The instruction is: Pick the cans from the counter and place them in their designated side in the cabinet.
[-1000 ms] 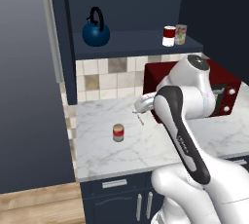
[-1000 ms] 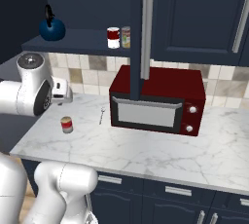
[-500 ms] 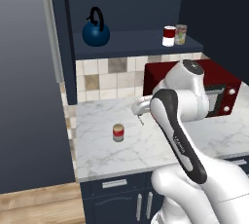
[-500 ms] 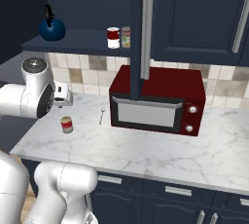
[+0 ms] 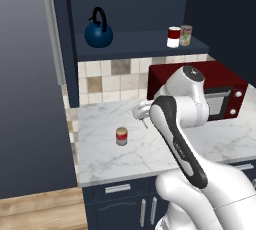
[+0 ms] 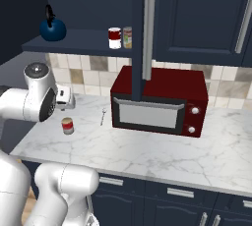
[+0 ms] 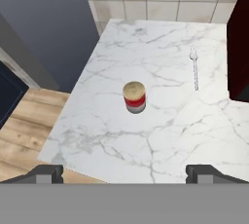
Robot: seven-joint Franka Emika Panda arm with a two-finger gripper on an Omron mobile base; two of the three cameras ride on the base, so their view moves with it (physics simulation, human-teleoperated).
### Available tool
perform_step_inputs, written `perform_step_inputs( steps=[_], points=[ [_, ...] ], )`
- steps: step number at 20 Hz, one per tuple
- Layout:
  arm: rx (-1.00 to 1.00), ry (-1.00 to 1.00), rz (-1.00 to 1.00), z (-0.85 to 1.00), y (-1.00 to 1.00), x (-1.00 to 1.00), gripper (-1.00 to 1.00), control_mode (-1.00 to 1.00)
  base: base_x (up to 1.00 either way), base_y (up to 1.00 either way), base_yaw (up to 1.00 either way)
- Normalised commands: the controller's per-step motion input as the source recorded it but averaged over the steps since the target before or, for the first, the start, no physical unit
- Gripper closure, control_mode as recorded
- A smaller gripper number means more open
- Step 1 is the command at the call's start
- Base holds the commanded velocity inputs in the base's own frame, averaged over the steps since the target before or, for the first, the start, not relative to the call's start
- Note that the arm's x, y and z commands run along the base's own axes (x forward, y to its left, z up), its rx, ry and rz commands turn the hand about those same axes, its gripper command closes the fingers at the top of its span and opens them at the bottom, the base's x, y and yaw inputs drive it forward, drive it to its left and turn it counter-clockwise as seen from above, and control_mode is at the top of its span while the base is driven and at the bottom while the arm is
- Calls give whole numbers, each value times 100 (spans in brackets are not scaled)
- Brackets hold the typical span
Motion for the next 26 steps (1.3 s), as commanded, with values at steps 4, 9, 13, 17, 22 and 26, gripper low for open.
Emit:
perform_step_inputs(
  steps=[4, 9, 13, 17, 22, 26],
  points=[
    [3, 1, 0, -16, 6, 13, -100, -100, 0, 0, 0],
    [0, 1, -1, -16, 9, 18, -100, -100, 0, 0, 0],
    [0, 5, -3, -17, 6, 19, -100, -100, 0, 0, 0],
    [0, 11, -3, -21, 8, 21, -100, -100, 0, 0, 0],
    [0, 5, -1, -21, 14, 17, -100, -100, 0, 0, 0],
    [0, 2, 0, -22, 15, 19, -100, -100, 0, 0, 0]
  ],
)
